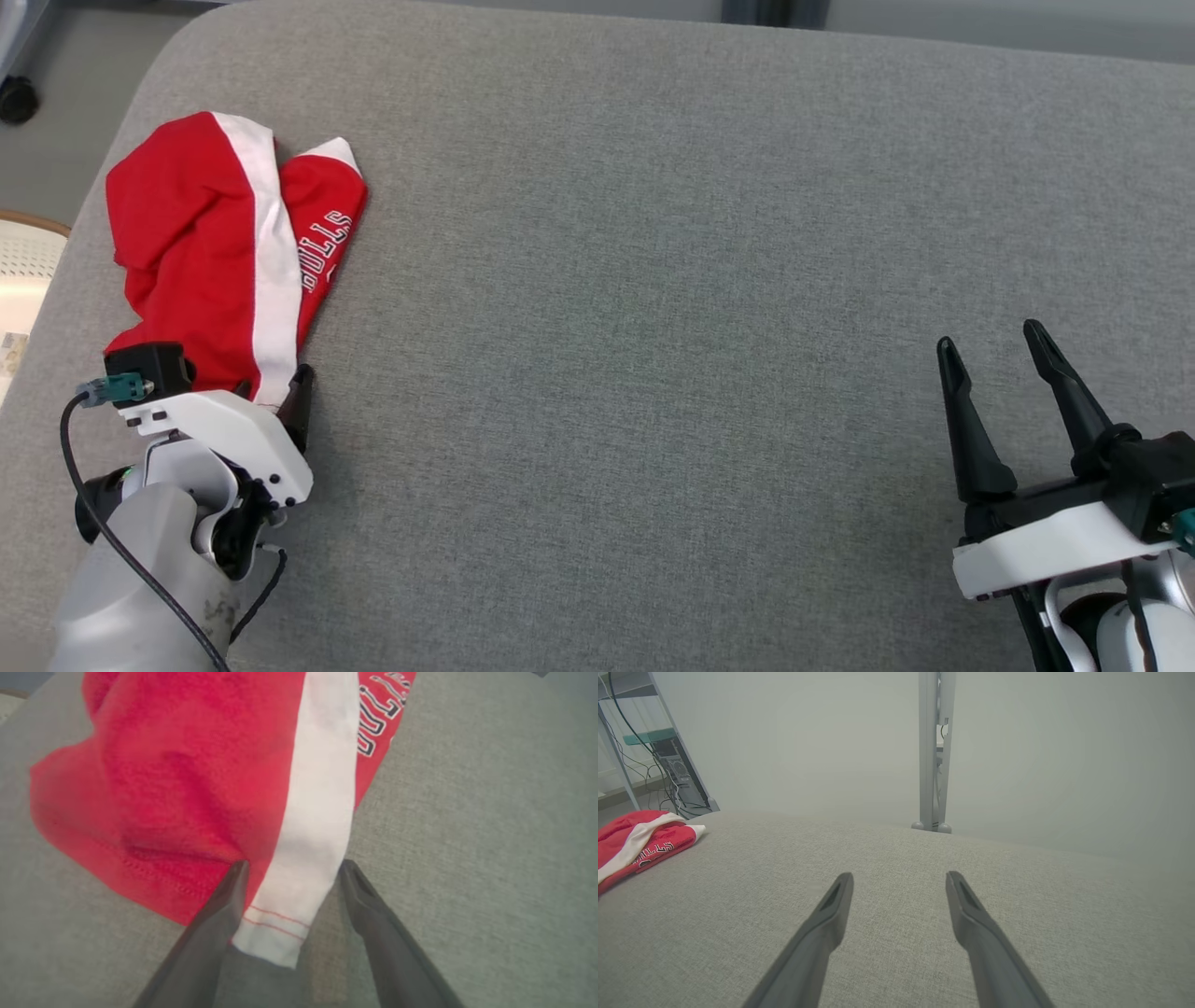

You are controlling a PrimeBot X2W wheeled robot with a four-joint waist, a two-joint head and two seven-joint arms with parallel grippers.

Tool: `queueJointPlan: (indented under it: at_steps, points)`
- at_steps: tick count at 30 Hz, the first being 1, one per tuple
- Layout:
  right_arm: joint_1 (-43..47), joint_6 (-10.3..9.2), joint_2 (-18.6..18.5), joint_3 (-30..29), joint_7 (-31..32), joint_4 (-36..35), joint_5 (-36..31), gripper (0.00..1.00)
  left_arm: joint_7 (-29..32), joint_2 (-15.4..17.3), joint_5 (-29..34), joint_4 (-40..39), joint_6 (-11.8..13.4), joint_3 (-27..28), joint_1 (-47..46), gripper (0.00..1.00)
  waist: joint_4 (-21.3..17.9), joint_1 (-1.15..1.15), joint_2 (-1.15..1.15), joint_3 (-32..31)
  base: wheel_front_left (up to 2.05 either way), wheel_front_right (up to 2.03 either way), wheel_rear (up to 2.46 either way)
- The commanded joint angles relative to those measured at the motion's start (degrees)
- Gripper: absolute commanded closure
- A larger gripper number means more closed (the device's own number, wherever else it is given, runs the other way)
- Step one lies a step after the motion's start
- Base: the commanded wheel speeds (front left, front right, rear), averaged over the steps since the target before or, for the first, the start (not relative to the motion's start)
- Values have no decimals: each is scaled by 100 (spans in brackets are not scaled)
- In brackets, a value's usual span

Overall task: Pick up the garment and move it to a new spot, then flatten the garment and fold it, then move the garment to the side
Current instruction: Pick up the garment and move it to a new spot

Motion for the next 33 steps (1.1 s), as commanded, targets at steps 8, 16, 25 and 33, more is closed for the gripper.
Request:
queueJointPlan:
  at_steps: [8,16,25,33]
  points:
    - [-65,-2,-78,-14,49,-42,41,0,221,-35,-186,1307,-180,-14,-327,60,-233,0,0,166,0,0,0]
    - [41,-2,-45,-90,-35,57,78,0,-782,87,35,1301,-133,-106,-657,100,-174,0,0,-93,0,0,0]
    - [163,-2,-6,-47,-195,264,193,0,-1587,90,487,434,111,-469,-562,100,-189,0,0,-627,0,0,0]
    - [222,-2,2,-130,-324,364,333,0,-1070,-106,753,-1397,259,-1002,80,100,-588,0,0,-814,0,0,0]
